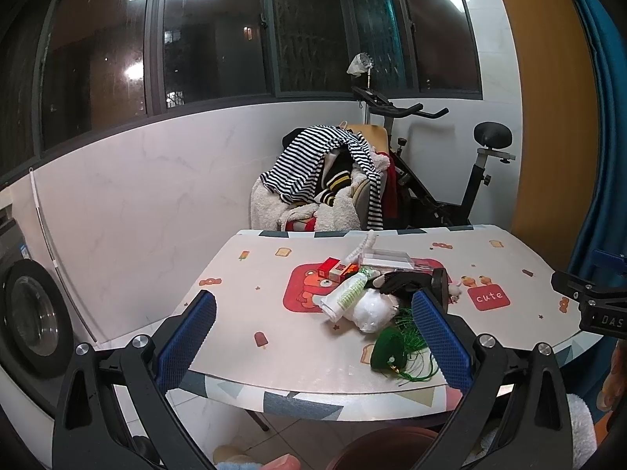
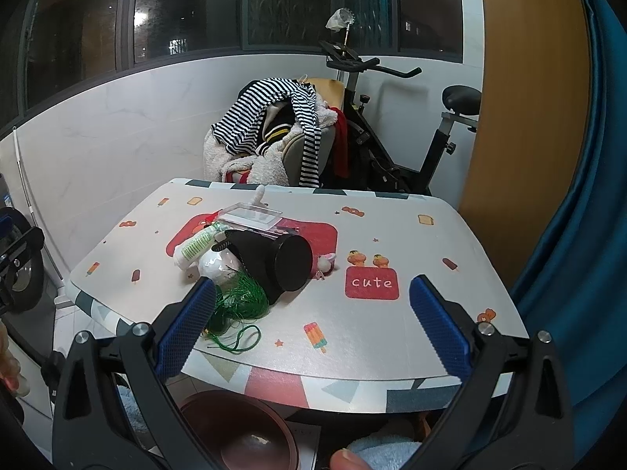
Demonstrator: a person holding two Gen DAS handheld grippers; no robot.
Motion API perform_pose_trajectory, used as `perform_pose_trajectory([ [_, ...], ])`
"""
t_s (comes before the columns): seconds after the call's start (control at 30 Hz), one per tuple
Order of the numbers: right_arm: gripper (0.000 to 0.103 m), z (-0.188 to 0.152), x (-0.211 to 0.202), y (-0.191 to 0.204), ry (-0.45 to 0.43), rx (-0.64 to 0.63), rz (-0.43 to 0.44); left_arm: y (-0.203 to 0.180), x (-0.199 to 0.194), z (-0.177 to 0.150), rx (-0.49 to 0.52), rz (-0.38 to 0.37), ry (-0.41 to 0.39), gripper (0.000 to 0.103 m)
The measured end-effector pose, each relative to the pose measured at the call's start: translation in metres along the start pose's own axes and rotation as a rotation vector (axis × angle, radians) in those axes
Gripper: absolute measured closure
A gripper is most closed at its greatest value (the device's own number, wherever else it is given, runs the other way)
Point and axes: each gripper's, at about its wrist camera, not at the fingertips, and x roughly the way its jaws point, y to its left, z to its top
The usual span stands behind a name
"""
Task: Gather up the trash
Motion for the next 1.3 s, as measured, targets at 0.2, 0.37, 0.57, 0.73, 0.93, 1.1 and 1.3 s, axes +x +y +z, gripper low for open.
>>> perform_pose_trajectory([
  [0.2, 0.006, -0.0008, -0.0003, 0.0003, 0.002, 0.002, 0.000, 0.0004, -0.0005, 0.0006, 0.000, 0.001, 0.003, 0.005],
  [0.37, 0.006, -0.0019, -0.0015, 0.0006, 0.000, 0.003, 0.000, 0.0005, 0.0004, -0.0004, 0.001, -0.001, 0.001, 0.005],
  [0.57, 0.006, -0.0020, -0.0016, 0.0011, 0.001, 0.003, -0.001, 0.0005, 0.0008, -0.0013, -0.001, -0.002, 0.001, 0.005],
  [0.73, 0.006, -0.0021, -0.0016, 0.0003, 0.000, 0.003, -0.001, -0.0005, 0.0015, -0.0022, -0.003, -0.001, 0.001, 0.005],
  [0.93, 0.006, -0.0026, -0.0014, 0.0009, -0.002, 0.003, 0.000, -0.0013, 0.0014, -0.0024, -0.004, -0.002, 0.002, 0.005],
  [1.1, 0.006, -0.0042, 0.0008, 0.0022, -0.001, 0.003, -0.001, -0.0025, 0.0020, -0.0042, -0.002, 0.003, -0.001, 0.005],
  [1.3, 0.006, -0.0049, -0.0005, 0.0024, 0.010, 0.014, -0.005, -0.0020, 0.0039, -0.0059, -0.013, -0.002, 0.005, 0.005],
])
